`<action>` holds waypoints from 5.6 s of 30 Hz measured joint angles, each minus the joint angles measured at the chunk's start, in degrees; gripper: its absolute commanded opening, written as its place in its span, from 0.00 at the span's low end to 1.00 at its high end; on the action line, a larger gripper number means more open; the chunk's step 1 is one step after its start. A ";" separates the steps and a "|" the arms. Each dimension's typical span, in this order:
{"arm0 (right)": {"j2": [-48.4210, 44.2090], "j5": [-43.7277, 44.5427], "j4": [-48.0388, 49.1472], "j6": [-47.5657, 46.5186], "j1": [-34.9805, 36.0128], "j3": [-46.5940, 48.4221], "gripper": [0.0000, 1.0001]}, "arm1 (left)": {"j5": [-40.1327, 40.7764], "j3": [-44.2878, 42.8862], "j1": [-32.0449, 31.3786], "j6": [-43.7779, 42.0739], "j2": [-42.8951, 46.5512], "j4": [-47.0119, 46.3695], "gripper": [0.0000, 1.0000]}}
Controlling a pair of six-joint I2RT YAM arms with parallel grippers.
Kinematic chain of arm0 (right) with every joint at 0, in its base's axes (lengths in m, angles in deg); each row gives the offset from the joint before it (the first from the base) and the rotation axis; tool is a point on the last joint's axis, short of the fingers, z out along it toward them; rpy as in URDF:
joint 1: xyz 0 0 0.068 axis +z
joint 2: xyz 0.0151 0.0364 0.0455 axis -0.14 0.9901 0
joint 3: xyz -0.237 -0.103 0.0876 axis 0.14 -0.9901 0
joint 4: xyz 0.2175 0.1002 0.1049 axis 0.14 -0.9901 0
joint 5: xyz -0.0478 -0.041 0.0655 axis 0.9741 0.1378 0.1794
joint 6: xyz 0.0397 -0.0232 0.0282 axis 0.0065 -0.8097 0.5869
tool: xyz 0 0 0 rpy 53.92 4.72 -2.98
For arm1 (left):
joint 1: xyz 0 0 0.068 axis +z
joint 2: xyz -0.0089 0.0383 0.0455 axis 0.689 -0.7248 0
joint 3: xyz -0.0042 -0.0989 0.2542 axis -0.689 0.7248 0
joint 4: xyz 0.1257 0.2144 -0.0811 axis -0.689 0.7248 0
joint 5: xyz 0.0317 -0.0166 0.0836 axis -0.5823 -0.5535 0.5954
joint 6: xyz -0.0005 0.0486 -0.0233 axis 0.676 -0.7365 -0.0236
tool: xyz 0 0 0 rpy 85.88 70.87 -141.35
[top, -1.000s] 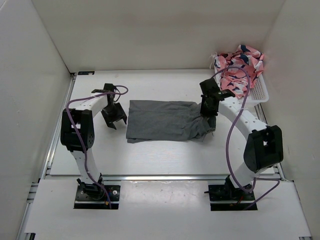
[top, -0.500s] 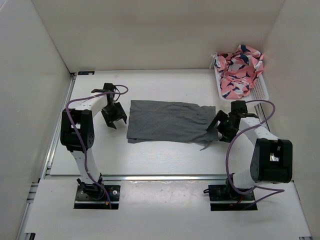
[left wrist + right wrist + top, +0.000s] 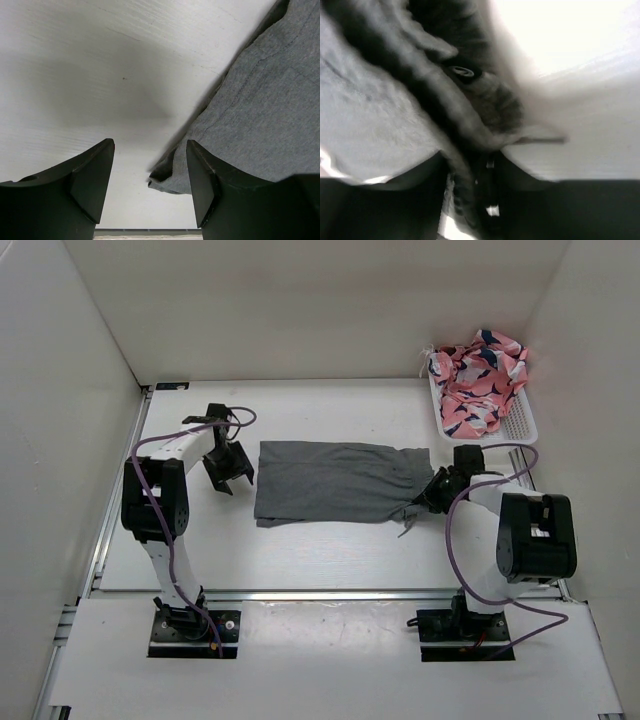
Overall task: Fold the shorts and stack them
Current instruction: Fold the shorts
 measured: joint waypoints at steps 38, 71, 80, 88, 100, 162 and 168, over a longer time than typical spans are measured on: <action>34.73 44.13 -38.77 -18.10 57.40 76.08 0.00 | 0.35 -3.43 1.42 0.46 -6.60 0.87 0.70; 43.76 40.65 -42.16 -23.61 59.95 98.75 0.00 | 0.39 -2.89 2.43 0.59 -6.16 0.68 0.86; 47.21 33.79 -40.02 -25.86 60.13 98.55 0.87 | -1.05 -4.02 9.99 -0.90 -1.03 3.89 1.00; 42.03 29.11 -31.69 -27.26 61.22 87.45 0.74 | -1.57 -12.11 13.90 -2.16 4.83 6.93 0.95; 10.54 16.72 -17.92 -10.91 40.30 44.37 0.85 | 5.49 -20.48 -5.70 -10.56 1.57 9.79 0.99; 38.69 13.44 -24.68 -10.12 44.57 65.88 0.81 | 10.36 -27.41 3.74 -4.33 -14.05 10.25 0.36; 19.17 22.97 -25.07 -11.45 43.43 58.73 0.94 | 11.39 -30.97 3.74 -5.90 -4.50 13.09 0.77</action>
